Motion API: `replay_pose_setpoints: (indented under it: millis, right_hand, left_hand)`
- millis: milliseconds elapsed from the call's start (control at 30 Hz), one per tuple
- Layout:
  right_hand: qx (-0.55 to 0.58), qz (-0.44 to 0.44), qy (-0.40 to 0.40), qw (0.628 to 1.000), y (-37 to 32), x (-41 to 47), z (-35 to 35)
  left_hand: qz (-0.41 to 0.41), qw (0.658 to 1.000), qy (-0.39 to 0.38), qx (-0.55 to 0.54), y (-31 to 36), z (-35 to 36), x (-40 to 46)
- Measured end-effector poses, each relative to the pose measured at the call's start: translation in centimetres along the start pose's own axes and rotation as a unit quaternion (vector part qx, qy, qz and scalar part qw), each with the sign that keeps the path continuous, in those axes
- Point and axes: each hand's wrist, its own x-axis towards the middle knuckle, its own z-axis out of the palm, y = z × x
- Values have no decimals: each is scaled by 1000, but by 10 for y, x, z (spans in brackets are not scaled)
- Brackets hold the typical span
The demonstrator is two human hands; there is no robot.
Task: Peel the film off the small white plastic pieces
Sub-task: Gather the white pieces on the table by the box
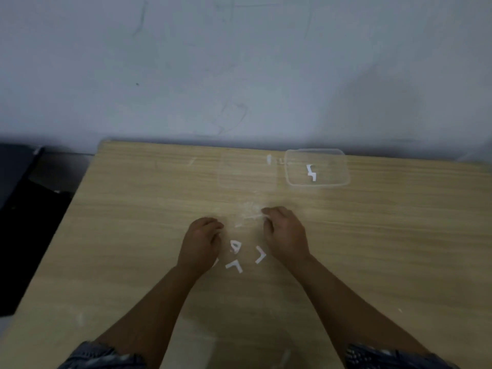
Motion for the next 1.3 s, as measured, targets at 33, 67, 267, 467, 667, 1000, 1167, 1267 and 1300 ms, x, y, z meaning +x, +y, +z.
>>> replay_pose_setpoints:
  millis: [33, 67, 267, 467, 667, 1000, 1167, 1267, 1300]
  right_hand:
    - [5, -1, -43, 999, -7, -11, 8]
    - [5, -3, -82, 997, -15, -19, 15]
    - [-78, -58, -225, 970, -41, -45, 41]
    - [-92, -67, -219, 969, -45, -50, 51]
    - [-160, -92, -129, 974, -43, -61, 56]
    - [-115, 21, 4, 993, -10, -34, 26]
    - [-148, 44, 120, 981, 17, 11, -10]
    - [-180, 54, 172, 967, 31, 41, -31]
    - [-190, 59, 182, 963, 35, 51, -36]
  left_hand:
    - [-13, 1000, 8, 0, -5, -3, -8]
    - [-30, 1000, 8, -2, -10, -5, -15]
    - [-50, 999, 11, 2, -25, -5, -55]
    - [-43, 998, -31, 47, -30, 0, -68]
    - [-16, 997, -30, 62, -26, 4, -60]
    - [28, 999, -26, 33, -9, 16, -39]
    - [109, 992, -38, 43, 8, 28, -22]
    - [127, 990, -46, 45, 20, 40, -8]
    - [129, 990, -44, 38, 25, 43, -2]
